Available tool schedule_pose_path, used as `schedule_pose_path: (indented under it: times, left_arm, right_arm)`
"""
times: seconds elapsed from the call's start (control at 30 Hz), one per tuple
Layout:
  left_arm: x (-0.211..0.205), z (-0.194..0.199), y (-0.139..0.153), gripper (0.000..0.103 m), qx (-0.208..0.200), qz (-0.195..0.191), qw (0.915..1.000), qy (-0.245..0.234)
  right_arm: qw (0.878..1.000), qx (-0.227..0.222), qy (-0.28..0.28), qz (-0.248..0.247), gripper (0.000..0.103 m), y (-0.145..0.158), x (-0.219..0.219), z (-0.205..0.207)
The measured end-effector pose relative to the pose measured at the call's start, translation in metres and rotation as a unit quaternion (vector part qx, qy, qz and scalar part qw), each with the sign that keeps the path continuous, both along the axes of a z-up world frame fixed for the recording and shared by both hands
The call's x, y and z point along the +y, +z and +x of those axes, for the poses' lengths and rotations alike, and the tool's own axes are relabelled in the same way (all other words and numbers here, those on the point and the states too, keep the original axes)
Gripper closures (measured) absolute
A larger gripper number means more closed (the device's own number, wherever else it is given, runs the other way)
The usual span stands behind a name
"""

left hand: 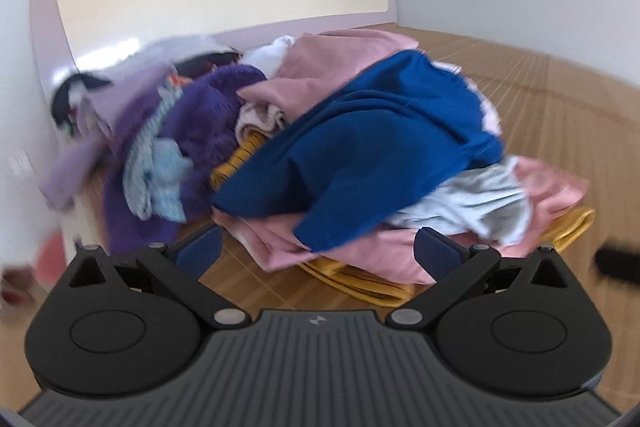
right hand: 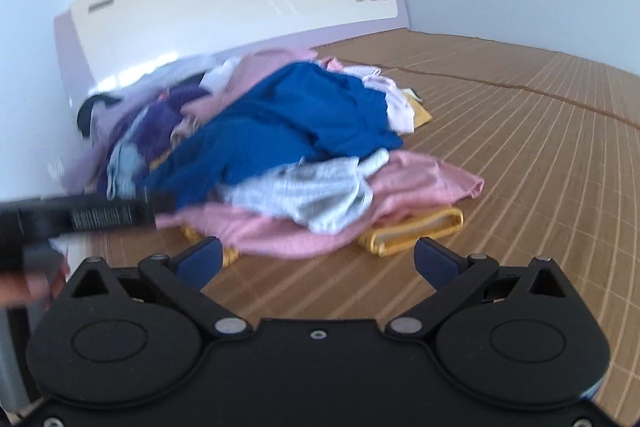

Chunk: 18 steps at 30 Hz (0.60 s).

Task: Fold clothes
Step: 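Reach both grippers toward the blue shorts on the clothes pile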

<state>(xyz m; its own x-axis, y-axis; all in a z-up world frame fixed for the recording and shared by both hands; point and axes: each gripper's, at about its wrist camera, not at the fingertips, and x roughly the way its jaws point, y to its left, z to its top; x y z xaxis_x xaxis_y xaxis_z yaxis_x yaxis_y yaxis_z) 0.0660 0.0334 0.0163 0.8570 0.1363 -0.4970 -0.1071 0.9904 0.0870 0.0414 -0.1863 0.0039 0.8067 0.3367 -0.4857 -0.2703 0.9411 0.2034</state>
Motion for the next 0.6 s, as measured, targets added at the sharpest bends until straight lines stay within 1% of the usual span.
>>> schedule_pose_path:
  times: [0.03, 0.1, 0.17, 0.23, 0.3, 0.33, 0.37, 0.43, 0.53, 0.57, 0.6]
  left_arm:
    - [0.0, 0.004, -0.004, 0.0, -0.004, 0.003, 1.0, -0.001]
    - [0.005, 0.009, -0.01, 0.0, -0.012, -0.011, 0.9998, -0.009]
    - [0.009, 0.014, -0.016, 0.0, -0.023, -0.021, 0.9994, -0.014]
    - [0.008, 0.018, -0.02, 0.001, -0.044, 0.005, 0.9989, -0.013]
    - [0.009, 0.023, -0.025, 0.003, -0.047, 0.016, 0.9985, -0.024]
    - [0.009, 0.026, -0.028, 0.009, -0.047, 0.019, 0.9983, -0.03]
    - [0.01, 0.03, -0.032, 0.014, -0.038, 0.01, 0.9985, -0.039]
    - [0.011, 0.039, -0.04, 0.038, -0.021, -0.002, 0.9988, -0.045]
    - [0.017, 0.05, -0.05, 0.05, -0.005, -0.031, 0.9984, -0.046]
    - [0.018, 0.052, -0.052, 0.053, -0.008, -0.033, 0.9985, -0.042]
    - [0.018, 0.052, -0.053, 0.06, -0.009, -0.029, 0.9988, -0.038]
  right_arm:
    - [1.0, -0.004, 0.006, 0.003, 0.001, 0.002, 0.0, 0.006]
    - [1.0, -0.018, 0.018, 0.005, 0.001, 0.007, 0.003, 0.018]
    - [0.998, -0.041, 0.039, 0.008, 0.003, 0.013, 0.01, 0.03]
    - [0.997, -0.055, 0.06, 0.006, 0.003, 0.015, 0.018, 0.043]
    - [0.996, -0.039, 0.081, 0.015, 0.003, 0.015, 0.027, 0.062]
    - [0.995, -0.023, 0.091, 0.029, 0.003, 0.013, 0.031, 0.073]
    - [0.994, -0.008, 0.098, 0.043, 0.004, 0.01, 0.036, 0.085]
    - [0.992, 0.022, 0.106, 0.066, 0.008, 0.003, 0.044, 0.103]
    - [0.989, 0.048, 0.108, 0.09, 0.01, -0.007, 0.056, 0.122]
    - [0.988, 0.055, 0.109, 0.095, 0.013, -0.011, 0.06, 0.127]
    - [0.988, 0.059, 0.109, 0.096, 0.017, -0.014, 0.065, 0.13]
